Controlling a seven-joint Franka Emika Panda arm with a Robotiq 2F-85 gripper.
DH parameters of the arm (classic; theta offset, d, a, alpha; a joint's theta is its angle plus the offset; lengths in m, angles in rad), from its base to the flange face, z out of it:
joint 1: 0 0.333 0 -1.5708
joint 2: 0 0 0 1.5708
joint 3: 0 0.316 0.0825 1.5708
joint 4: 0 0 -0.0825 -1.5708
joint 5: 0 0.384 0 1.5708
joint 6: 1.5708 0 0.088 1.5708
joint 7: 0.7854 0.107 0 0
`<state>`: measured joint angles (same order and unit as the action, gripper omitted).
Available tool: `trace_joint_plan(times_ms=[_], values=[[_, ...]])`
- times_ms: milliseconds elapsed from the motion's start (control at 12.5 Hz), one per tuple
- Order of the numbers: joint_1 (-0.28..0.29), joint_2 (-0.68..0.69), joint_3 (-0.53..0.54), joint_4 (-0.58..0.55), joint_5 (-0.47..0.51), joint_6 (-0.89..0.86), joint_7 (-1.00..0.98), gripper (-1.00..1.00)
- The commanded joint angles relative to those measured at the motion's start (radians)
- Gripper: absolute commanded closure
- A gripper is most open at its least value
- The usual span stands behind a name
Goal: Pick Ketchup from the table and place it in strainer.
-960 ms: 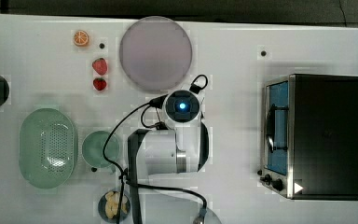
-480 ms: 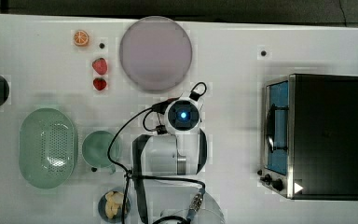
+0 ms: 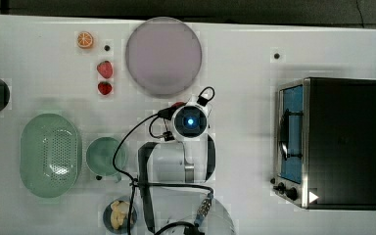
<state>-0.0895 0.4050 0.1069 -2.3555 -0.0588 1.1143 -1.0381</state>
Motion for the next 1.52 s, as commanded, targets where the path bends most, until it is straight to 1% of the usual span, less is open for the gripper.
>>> trace_joint_plan(times_ms=[80, 480, 640, 800, 1040, 1200, 1360, 1520], values=[[0.003, -0.132, 0.000, 0.014, 0.010, -0.063, 0.025, -0.22], [0.009, -0.402, 0.040, 0.095, 0.011, -0.482, 0.033, -0.22], [0.015, -0.473, 0.082, 0.131, 0.018, -0.609, 0.110, -0.22], [0.022, -0.510, 0.142, 0.162, 0.047, -0.690, 0.227, -0.22], [0.040, -0.509, 0.259, 0.193, 0.126, -0.696, 0.398, -0.22], [0.046, -0.487, 0.348, 0.202, 0.141, -0.686, 0.566, -0.22], [0.051, -0.443, 0.435, 0.204, 0.141, -0.628, 0.727, -0.22], [0.054, -0.369, 0.511, 0.203, 0.141, -0.515, 0.867, -0.22]])
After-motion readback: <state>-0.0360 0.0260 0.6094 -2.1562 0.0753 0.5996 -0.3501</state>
